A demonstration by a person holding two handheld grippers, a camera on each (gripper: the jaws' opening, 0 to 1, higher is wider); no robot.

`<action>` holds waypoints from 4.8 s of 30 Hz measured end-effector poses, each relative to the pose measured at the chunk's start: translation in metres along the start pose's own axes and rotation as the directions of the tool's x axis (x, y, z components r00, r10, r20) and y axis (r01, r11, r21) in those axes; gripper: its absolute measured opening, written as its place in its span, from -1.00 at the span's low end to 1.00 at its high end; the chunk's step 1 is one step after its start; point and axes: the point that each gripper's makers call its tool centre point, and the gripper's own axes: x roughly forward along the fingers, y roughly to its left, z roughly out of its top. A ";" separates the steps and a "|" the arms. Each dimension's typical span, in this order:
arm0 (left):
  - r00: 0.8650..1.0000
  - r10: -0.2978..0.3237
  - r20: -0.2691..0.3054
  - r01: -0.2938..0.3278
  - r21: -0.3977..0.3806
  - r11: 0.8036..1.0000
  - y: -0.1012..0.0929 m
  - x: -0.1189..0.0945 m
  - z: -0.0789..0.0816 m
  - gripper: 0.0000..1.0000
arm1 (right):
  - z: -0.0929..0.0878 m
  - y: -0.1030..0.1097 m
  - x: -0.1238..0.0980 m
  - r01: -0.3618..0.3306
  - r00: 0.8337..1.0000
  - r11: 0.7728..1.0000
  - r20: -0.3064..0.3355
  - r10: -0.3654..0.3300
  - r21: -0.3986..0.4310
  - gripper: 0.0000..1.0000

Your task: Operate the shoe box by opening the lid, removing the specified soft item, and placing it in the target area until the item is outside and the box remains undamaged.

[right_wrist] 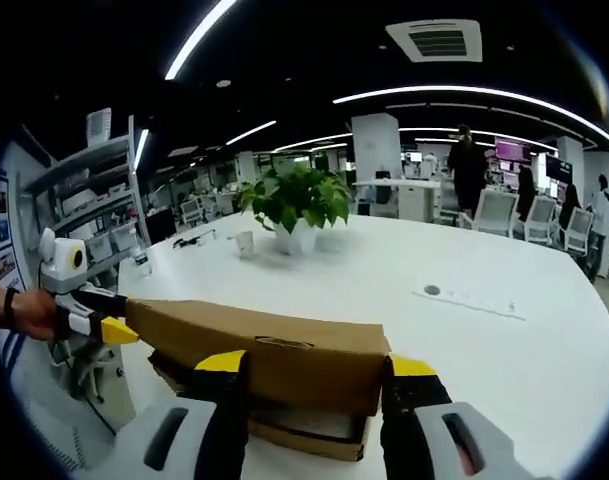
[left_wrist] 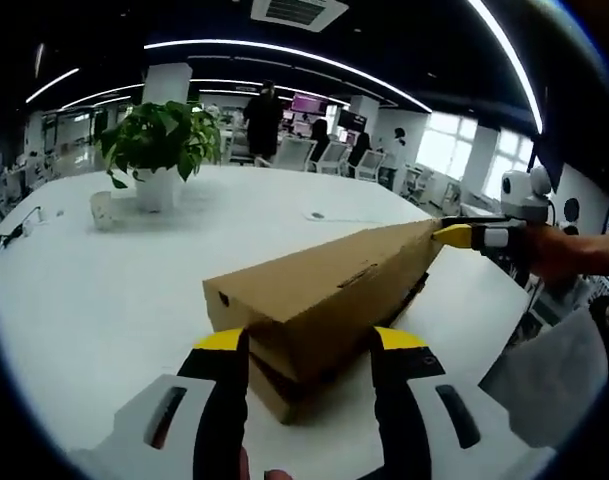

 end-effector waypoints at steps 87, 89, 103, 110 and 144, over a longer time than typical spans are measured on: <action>0.955 0.288 0.064 -0.295 0.185 0.937 0.085 0.030 0.077 -0.95 | 0.060 -0.068 0.078 0.039 0.999 0.999 -0.004 -0.039 0.024 -1.00; 0.956 0.287 0.059 -0.293 0.194 0.936 0.088 0.033 0.076 -0.95 | 0.061 -0.069 0.081 0.038 0.999 0.998 0.001 -0.038 0.049 -1.00; 0.963 0.270 0.001 -0.266 0.177 0.948 0.100 0.048 0.057 -0.96 | 0.049 -0.074 0.095 0.035 0.999 0.998 -0.041 -0.033 0.052 -1.00; 0.964 0.264 -0.011 -0.258 0.172 0.951 0.104 0.052 0.054 -0.96 | 0.038 -0.076 0.101 0.034 0.997 0.999 -0.075 -0.031 0.041 -1.00; 0.960 0.274 -0.058 -0.265 0.133 0.955 0.116 0.070 0.043 -0.94 | 0.008 -0.082 0.113 0.056 0.983 0.998 -0.178 -0.050 0.030 -1.00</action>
